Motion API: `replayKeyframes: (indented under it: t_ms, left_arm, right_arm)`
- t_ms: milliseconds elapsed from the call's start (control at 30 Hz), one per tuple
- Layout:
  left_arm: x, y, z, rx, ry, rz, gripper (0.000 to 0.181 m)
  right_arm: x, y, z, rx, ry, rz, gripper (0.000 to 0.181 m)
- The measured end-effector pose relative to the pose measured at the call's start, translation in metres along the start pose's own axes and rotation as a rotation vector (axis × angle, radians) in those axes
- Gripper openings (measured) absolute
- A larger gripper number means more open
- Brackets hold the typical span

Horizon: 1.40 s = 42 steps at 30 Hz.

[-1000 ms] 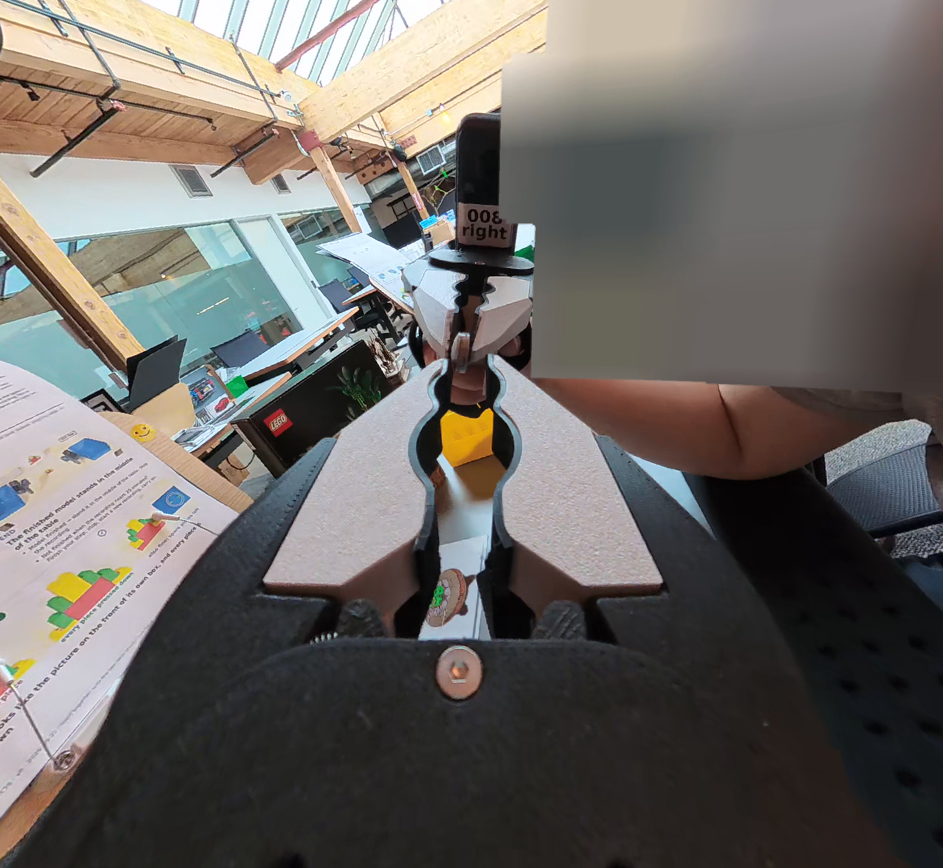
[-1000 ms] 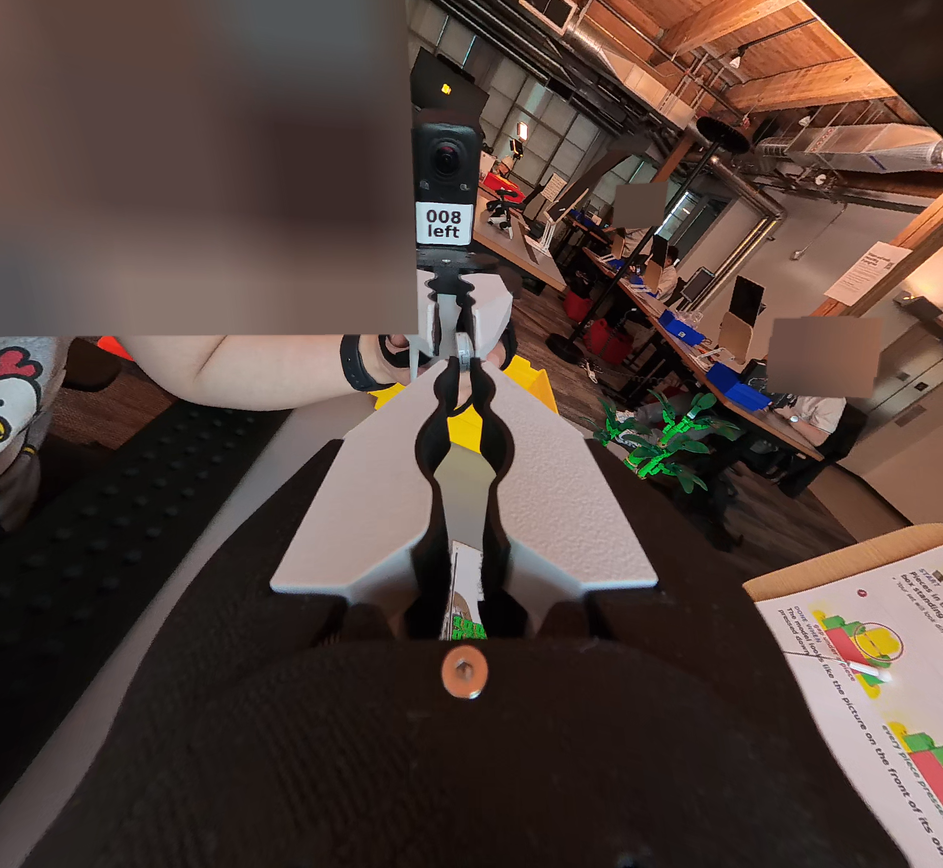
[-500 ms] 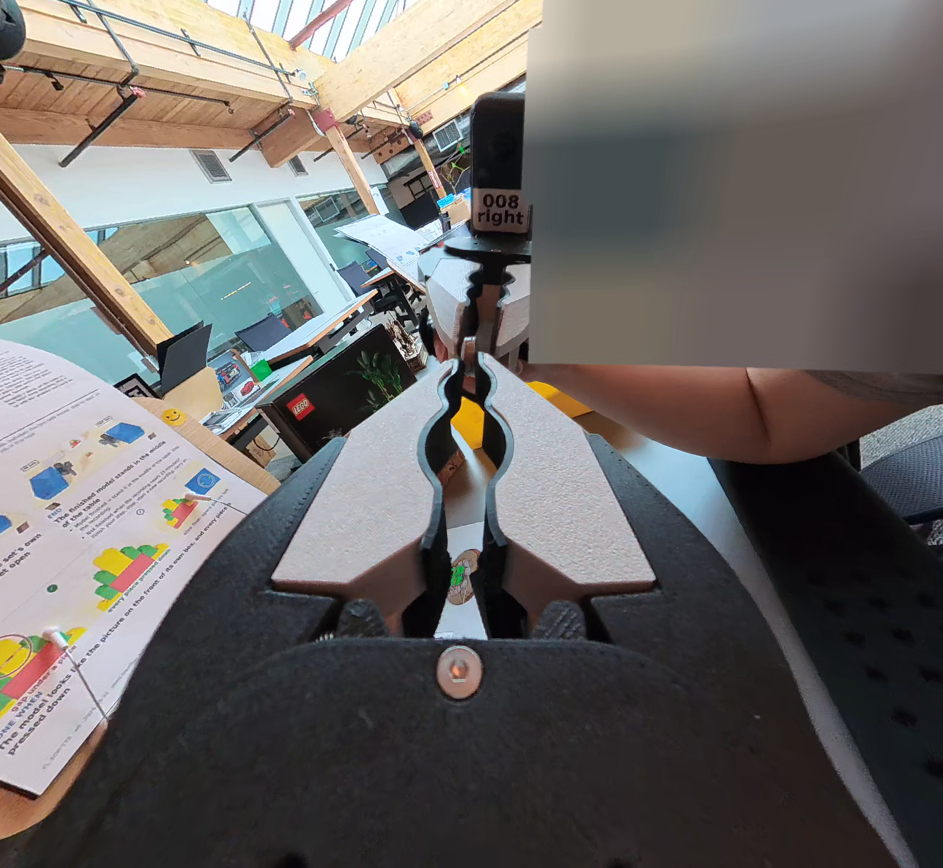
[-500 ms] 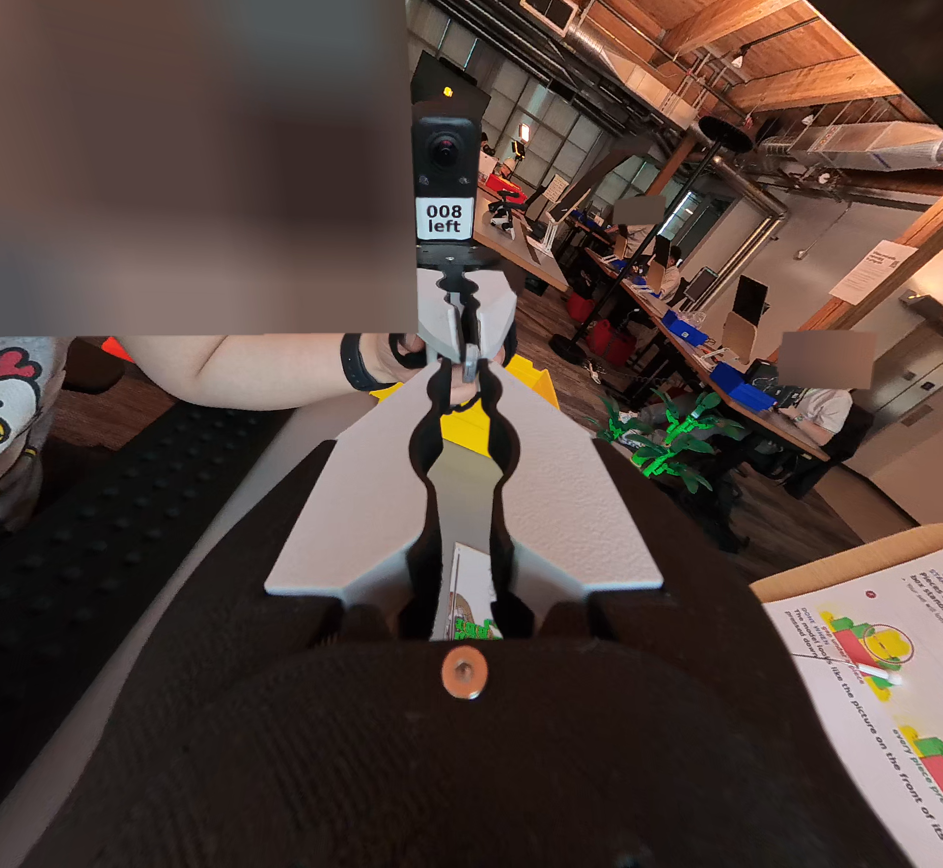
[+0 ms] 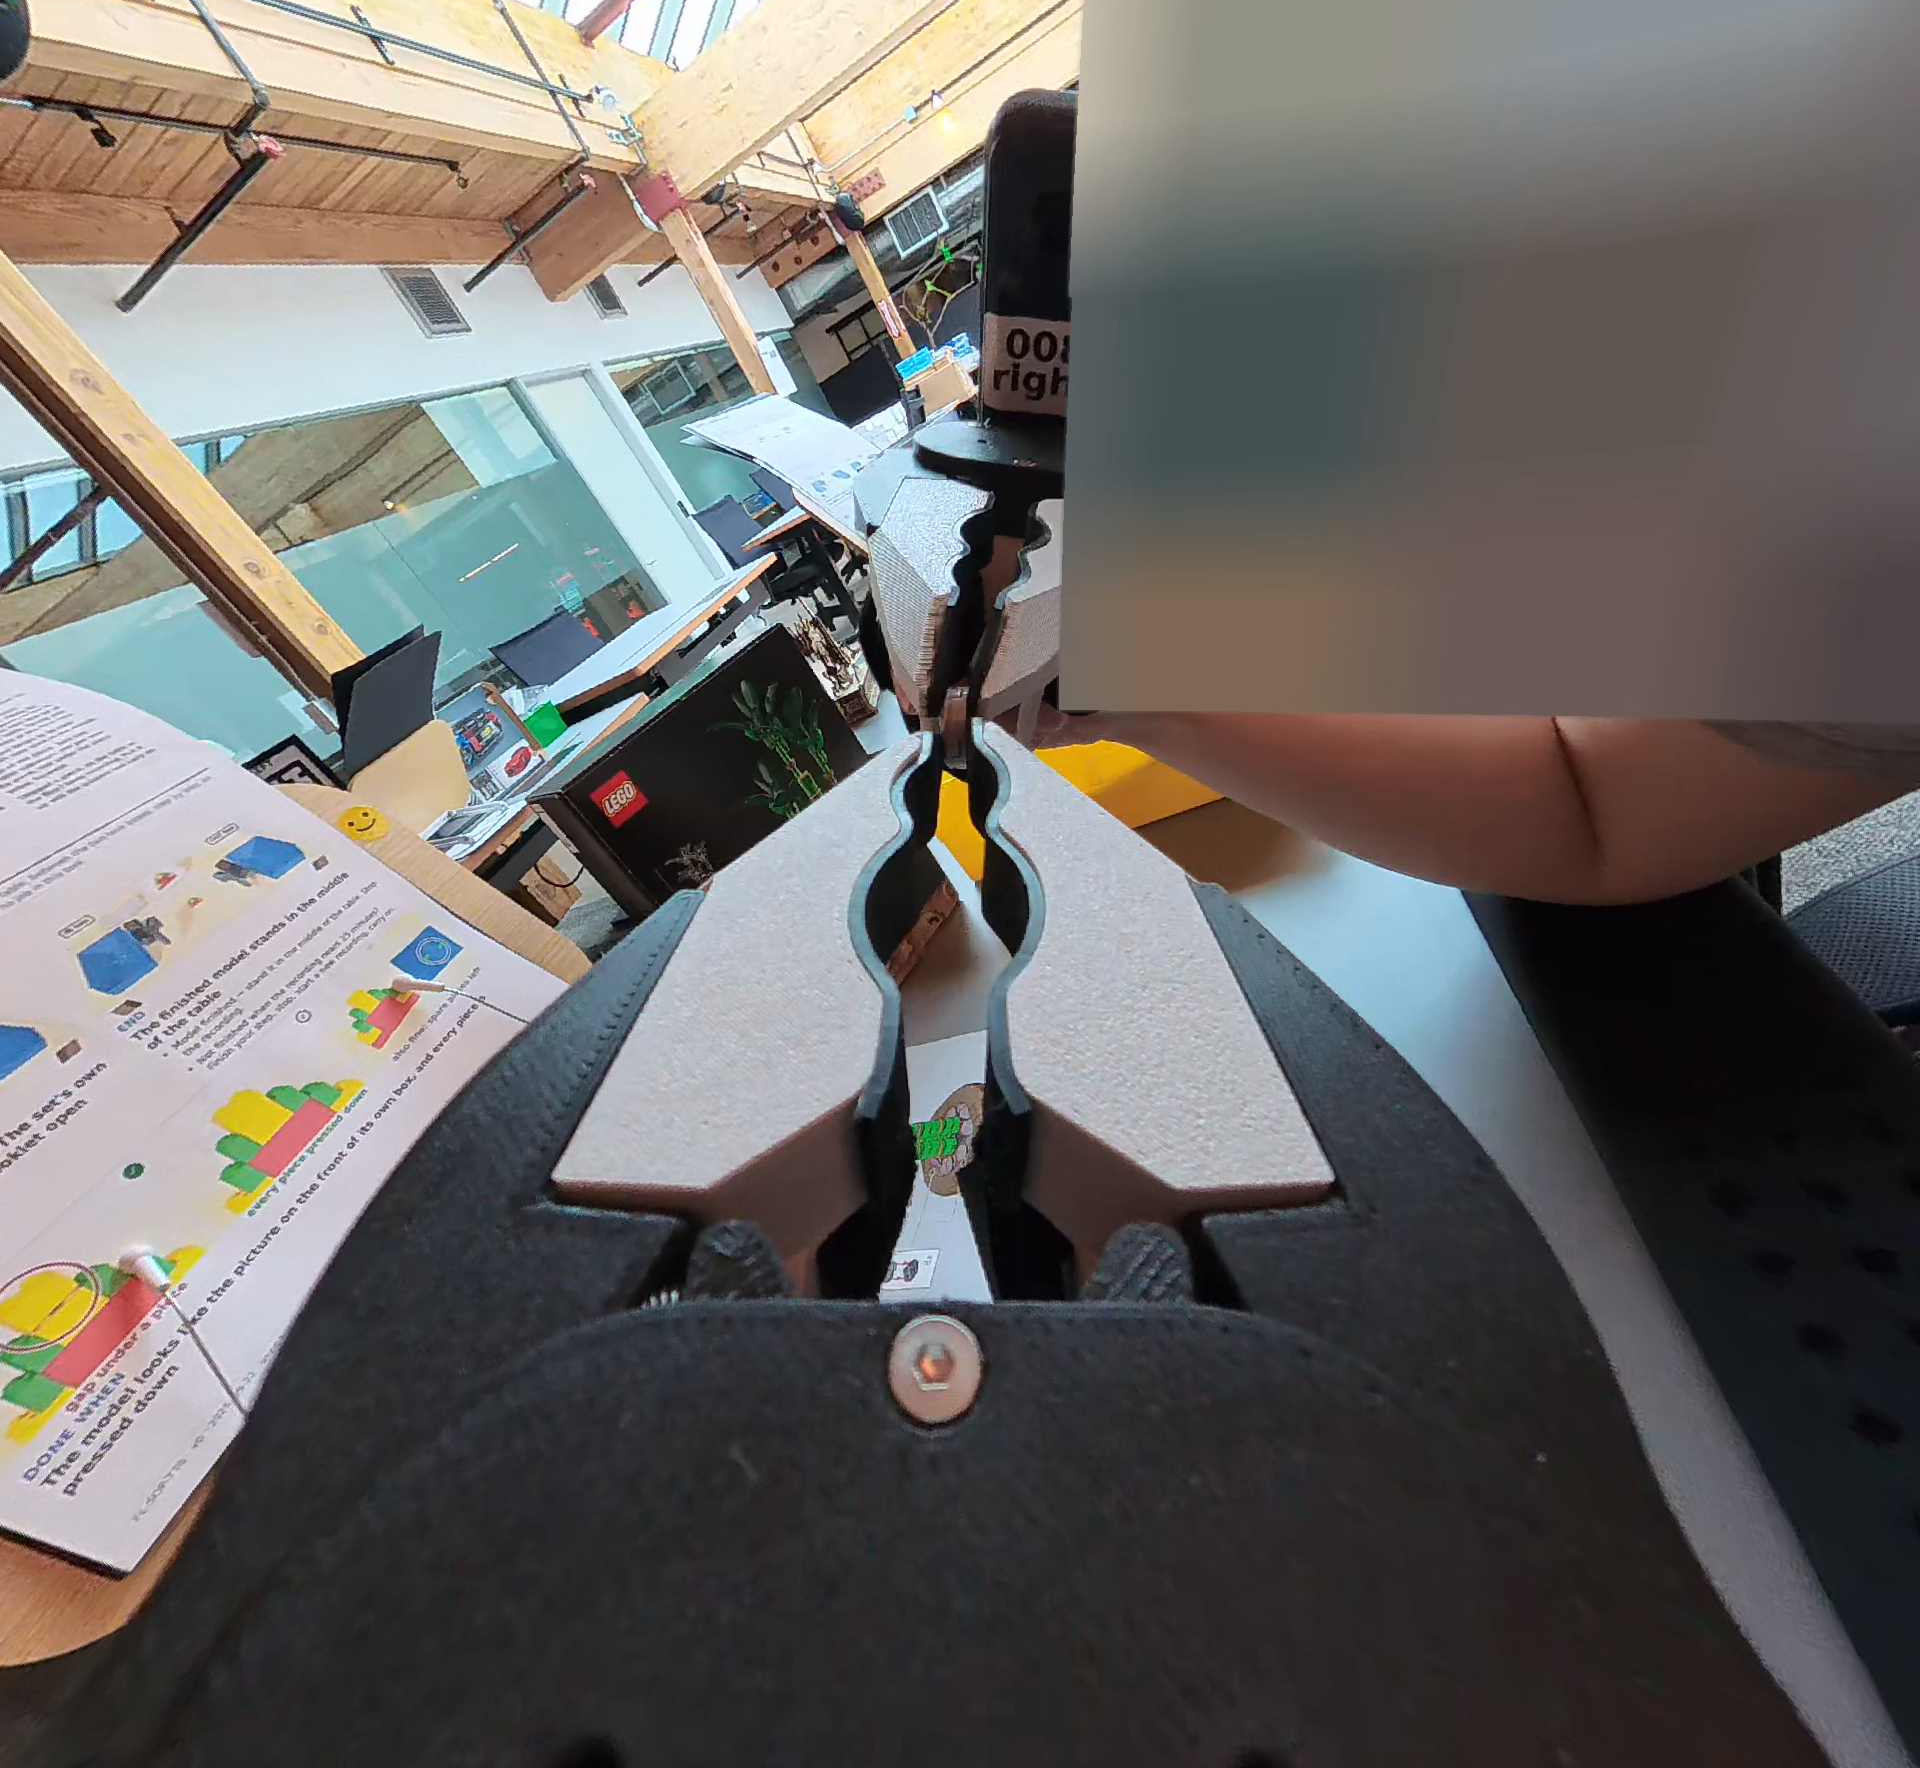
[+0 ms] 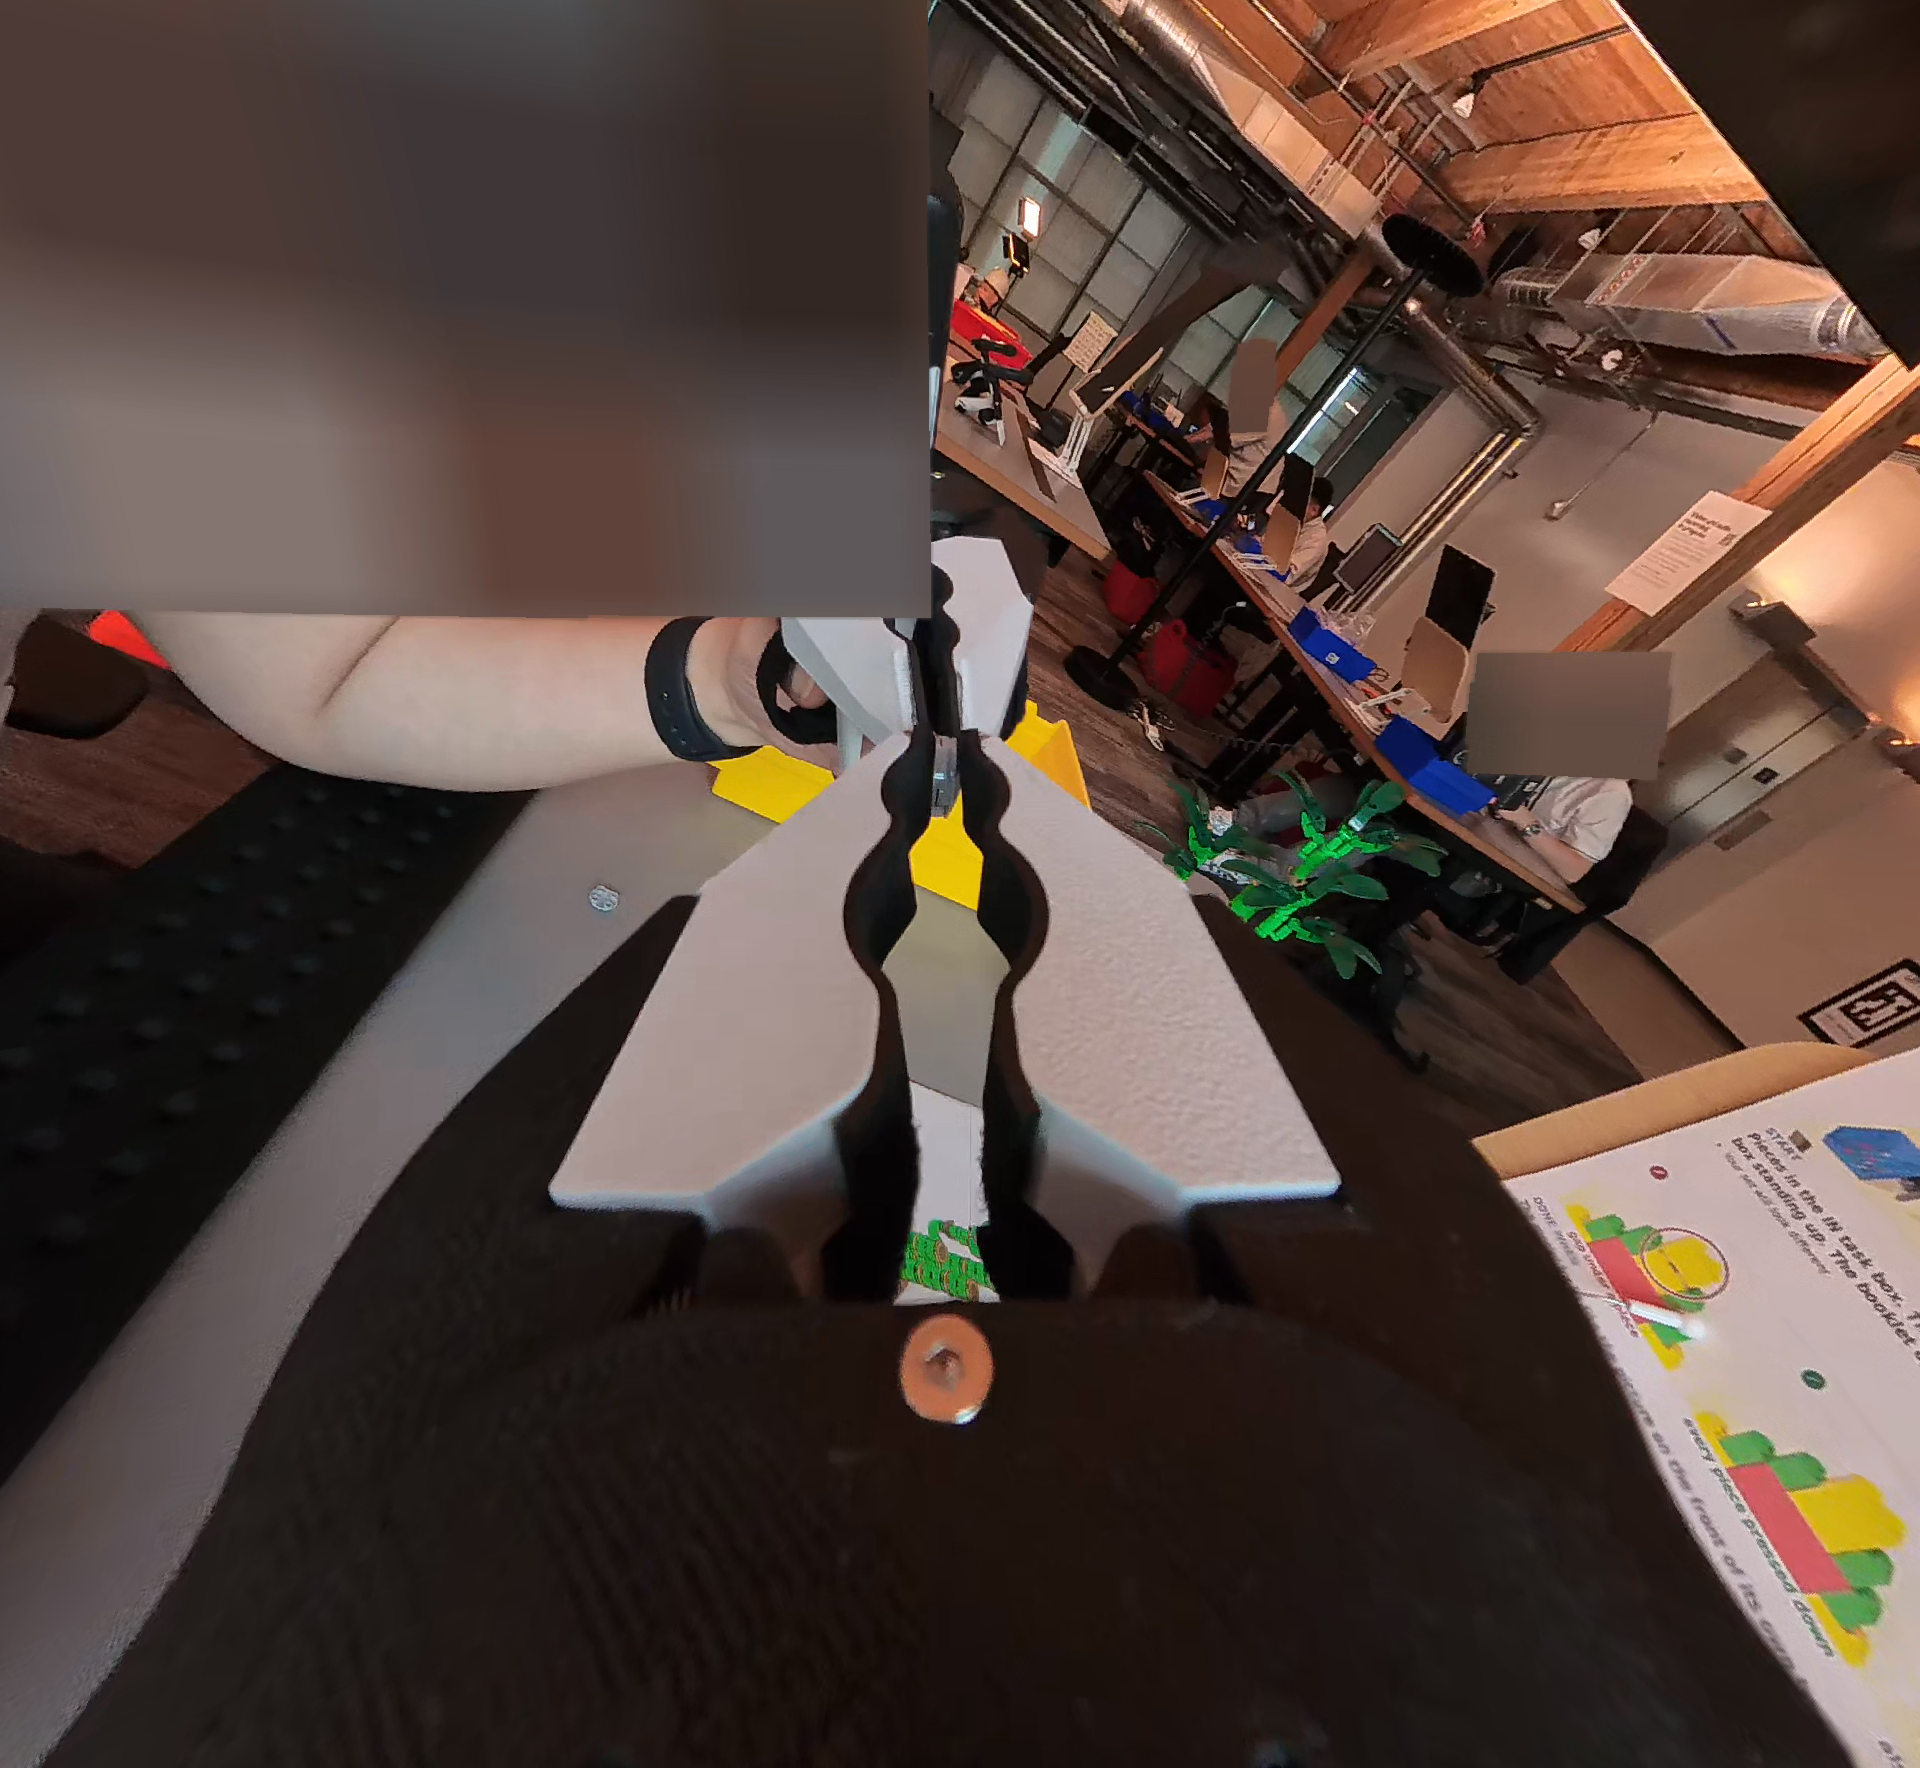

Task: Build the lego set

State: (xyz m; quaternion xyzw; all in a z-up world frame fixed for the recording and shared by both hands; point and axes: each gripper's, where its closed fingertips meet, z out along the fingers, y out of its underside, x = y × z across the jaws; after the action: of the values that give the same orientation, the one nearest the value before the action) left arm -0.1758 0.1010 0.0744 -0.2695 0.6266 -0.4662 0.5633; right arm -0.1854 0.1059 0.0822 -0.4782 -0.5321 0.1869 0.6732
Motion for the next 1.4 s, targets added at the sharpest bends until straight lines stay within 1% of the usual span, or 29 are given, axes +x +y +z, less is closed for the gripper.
replayKeyframes:
  t_ms: [167, 267, 300, 333, 367, 433, 500, 533, 600, 667, 900, 1033, 1200, 1267, 1367, 1400]
  left_arm:
    - [-0.001, 0.002, 0.000, -0.014, -0.005, 0.001, 0.002]
    - [-0.006, -0.001, -0.001, 0.013, -0.016, -0.039, 0.002]
    - [-0.007, -0.002, -0.001, 0.025, -0.013, -0.076, 0.002]
    - [-0.012, -0.003, -0.001, 0.037, -0.023, -0.126, 0.002]
    - [-0.018, -0.005, -0.002, 0.059, -0.033, -0.186, 0.002]
    - [-0.023, -0.009, -0.002, 0.123, -0.005, -0.328, 0.003]
    - [-0.028, -0.009, -0.003, 0.173, 0.029, -0.450, 0.003]
    - [-0.028, -0.008, -0.002, 0.184, 0.047, -0.481, 0.003]
    - [-0.030, -0.001, 0.001, 0.164, 0.036, -0.479, 0.003]
    - [-0.030, 0.003, 0.004, 0.140, 0.014, -0.455, 0.003]
    - [-0.033, 0.008, 0.005, 0.140, 0.001, -0.463, 0.003]
    - [-0.035, 0.013, 0.006, 0.112, -0.023, -0.439, 0.003]
    - [-0.033, 0.014, 0.007, 0.092, -0.021, -0.424, 0.003]
    - [-0.032, 0.018, 0.006, 0.064, -0.019, -0.411, 0.003]
    - [-0.032, 0.031, 0.006, -0.014, -0.013, -0.410, 0.003]
    - [-0.033, 0.035, 0.004, -0.039, -0.016, -0.411, 0.004]
  right_arm:
    - [0.001, 0.003, 0.000, -0.008, 0.001, 0.001, 0.004]
    - [0.006, -0.001, 0.002, 0.043, 0.002, 0.079, 0.005]
    - [0.008, -0.002, 0.002, 0.058, 0.000, 0.118, 0.006]
    - [0.011, 0.001, 0.002, 0.059, 0.004, 0.149, 0.021]
    - [0.015, 0.005, 0.002, 0.048, 0.009, 0.182, 0.028]
    - [0.020, 0.011, 0.001, 0.039, 0.010, 0.243, 0.013]
    - [0.026, 0.009, 0.000, 0.089, 0.010, 0.302, 0.012]
    - [0.026, 0.008, 0.000, 0.107, -0.007, 0.333, 0.011]
    - [0.025, 0.010, 0.000, 0.106, -0.027, 0.361, 0.012]
    - [0.027, 0.015, 0.002, 0.087, -0.012, 0.351, 0.010]
    - [0.030, 0.022, 0.001, 0.041, 0.008, 0.352, 0.006]
    - [0.031, 0.028, 0.000, -0.014, 0.019, 0.359, 0.005]
    - [0.030, 0.028, 0.000, -0.040, 0.024, 0.337, 0.005]
    - [0.028, 0.033, 0.000, -0.058, 0.002, 0.368, 0.005]
    - [0.027, 0.046, 0.001, -0.107, 0.016, 0.290, 0.005]
    - [0.027, 0.054, 0.001, -0.145, 0.019, 0.285, 0.005]
